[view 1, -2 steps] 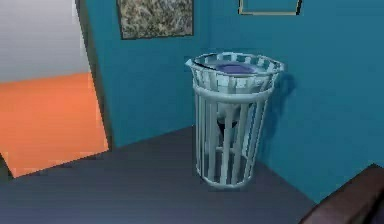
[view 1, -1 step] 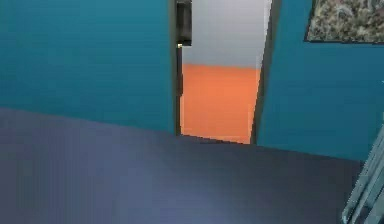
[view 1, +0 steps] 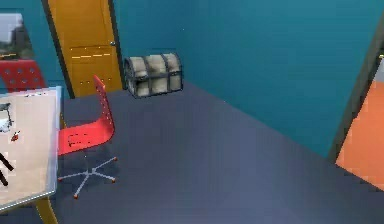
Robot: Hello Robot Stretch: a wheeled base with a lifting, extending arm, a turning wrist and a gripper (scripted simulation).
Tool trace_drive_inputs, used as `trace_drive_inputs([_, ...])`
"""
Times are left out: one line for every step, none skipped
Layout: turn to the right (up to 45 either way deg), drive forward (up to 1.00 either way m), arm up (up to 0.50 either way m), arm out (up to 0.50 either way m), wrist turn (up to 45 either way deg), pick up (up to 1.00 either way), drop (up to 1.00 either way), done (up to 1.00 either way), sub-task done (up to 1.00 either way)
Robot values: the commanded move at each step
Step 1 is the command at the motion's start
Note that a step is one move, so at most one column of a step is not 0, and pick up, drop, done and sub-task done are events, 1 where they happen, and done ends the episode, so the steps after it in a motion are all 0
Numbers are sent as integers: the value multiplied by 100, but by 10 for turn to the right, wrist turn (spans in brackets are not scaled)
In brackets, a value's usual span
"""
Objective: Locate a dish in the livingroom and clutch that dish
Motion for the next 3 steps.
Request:
trace_drive_inputs([0, 95, 0, 0, 0, 0, 0, 0, 0])
trace_drive_inputs([-450, 0, 0, 0, 0, 0, 0, 0, 0])
trace_drive_inputs([-450, 0, 0, 0, 0, 0, 0, 0, 0])
